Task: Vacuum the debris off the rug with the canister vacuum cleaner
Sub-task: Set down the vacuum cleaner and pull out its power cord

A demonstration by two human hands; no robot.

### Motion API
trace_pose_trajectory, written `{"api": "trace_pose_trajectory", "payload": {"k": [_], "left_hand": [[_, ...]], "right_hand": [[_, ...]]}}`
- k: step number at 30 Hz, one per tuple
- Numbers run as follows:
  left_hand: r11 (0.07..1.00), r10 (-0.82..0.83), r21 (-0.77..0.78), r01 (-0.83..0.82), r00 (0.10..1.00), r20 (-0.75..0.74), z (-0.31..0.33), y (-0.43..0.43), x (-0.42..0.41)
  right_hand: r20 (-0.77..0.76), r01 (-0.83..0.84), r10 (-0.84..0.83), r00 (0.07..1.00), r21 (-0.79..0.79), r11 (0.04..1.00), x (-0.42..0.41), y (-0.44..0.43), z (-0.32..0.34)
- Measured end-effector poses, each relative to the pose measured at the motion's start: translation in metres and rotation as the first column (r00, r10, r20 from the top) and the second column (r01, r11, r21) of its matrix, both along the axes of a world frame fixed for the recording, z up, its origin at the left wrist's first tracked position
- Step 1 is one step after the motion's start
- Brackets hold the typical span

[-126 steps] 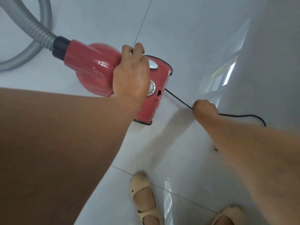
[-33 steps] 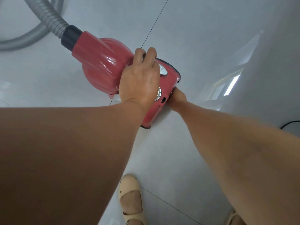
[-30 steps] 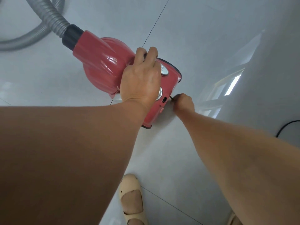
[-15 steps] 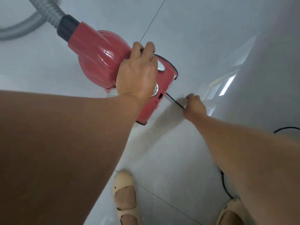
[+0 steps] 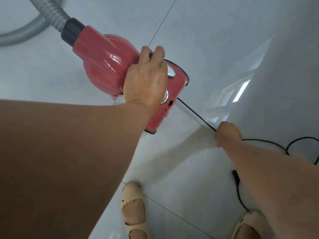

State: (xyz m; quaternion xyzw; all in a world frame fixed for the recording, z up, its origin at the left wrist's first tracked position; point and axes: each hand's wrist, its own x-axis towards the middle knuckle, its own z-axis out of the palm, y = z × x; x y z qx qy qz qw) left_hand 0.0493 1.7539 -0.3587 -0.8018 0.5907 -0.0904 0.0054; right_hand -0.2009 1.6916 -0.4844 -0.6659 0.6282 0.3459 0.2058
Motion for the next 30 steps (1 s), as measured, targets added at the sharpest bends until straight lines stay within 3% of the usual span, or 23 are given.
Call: {"api": "trace_pose_trajectory", "payload": {"k": [3,6,8,10,12,15,20,26,28,30], "left_hand": [[1.0,0.016,0.012,-0.016,1.0,-0.011,0.003,-0.001,0.0],[1.0,0.016,0.021,-0.015,0.999,-0.028,0.002,0.0,0.0],[1.0,0.01,0.016,-0.009,1.0,-0.026,0.0,-0.001,0.0],[1.0,0.01,0.015,-0.009,0.999,-0.031,0.001,-0.002,0.0],[1.0,0.011,0.015,-0.011,0.999,-0.031,0.002,-0.002,0.001],[1.0,0.01,0.008,-0.01,1.0,-0.021,-0.001,0.0,0.001],[0.999,0.008,0.042,-0.008,1.0,-0.01,0.006,-0.001,-0.002],[0.998,0.018,0.054,-0.019,1.0,0.011,0.006,-0.002,-0.001],[0.998,0.018,0.063,-0.019,1.0,0.007,0.007,-0.003,-0.001],[0.998,0.016,0.053,-0.016,1.0,0.0,0.003,-0.001,-0.001]], "right_hand": [[-0.008,-0.049,0.049,0.999,-0.029,0.998,0.015,-0.001,0.006],[0.269,-0.02,0.03,0.963,-0.039,0.999,0.06,-0.003,-0.001],[0.465,0.024,-0.051,0.884,0.064,0.998,0.094,-0.008,-0.007],[0.535,0.079,-0.172,0.827,0.192,0.978,0.121,-0.011,-0.012],[0.51,0.088,-0.203,0.836,0.24,0.967,0.131,-0.006,-0.014],[0.434,0.103,-0.145,0.889,0.117,0.988,0.107,0.0,-0.013],[0.155,-0.052,0.056,0.986,-0.028,0.998,0.059,-0.004,-0.001],[-0.1,-0.033,0.04,0.994,0.071,0.997,0.005,-0.006,0.008],[-0.123,-0.01,0.023,0.992,0.102,0.995,0.005,-0.001,0.01],[-0.005,-0.03,0.03,1.0,0.041,0.999,0.021,0.003,0.008]]}}
